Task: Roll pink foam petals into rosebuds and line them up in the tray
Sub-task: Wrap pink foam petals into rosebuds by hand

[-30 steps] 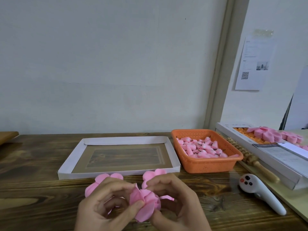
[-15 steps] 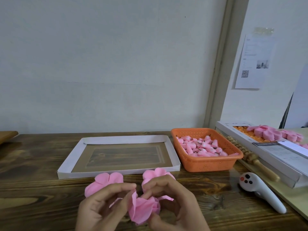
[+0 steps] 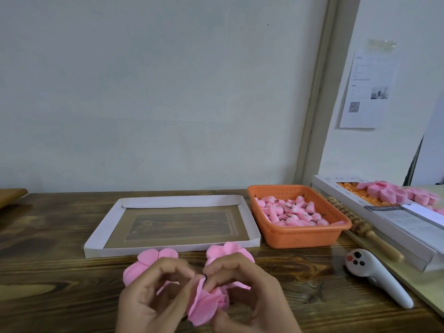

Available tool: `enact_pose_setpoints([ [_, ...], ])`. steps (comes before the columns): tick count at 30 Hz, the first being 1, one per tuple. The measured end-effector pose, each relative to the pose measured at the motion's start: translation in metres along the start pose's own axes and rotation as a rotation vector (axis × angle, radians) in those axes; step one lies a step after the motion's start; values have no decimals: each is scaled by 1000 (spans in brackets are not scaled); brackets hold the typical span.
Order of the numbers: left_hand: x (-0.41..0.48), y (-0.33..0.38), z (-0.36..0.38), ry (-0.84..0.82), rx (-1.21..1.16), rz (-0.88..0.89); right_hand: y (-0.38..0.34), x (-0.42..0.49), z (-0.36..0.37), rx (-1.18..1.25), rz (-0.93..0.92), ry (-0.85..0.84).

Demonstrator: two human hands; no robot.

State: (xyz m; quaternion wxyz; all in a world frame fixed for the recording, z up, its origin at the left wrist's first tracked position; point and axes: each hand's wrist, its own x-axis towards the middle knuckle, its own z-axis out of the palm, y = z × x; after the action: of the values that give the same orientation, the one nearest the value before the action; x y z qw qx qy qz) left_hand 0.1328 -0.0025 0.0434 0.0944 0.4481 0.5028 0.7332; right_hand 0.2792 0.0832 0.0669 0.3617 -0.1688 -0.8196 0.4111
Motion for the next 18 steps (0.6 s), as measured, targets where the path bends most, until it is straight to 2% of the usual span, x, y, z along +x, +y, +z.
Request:
enact_pose_setpoints([
  [8,0,3,-7,-40,335,323,0,0,2,116,48,76],
  [14,2,9,-13,-178,292,155,-7,1,6,175,55,87],
  [18,0,12,-9,-231,72,-85,-5,0,5,114,-1,93],
])
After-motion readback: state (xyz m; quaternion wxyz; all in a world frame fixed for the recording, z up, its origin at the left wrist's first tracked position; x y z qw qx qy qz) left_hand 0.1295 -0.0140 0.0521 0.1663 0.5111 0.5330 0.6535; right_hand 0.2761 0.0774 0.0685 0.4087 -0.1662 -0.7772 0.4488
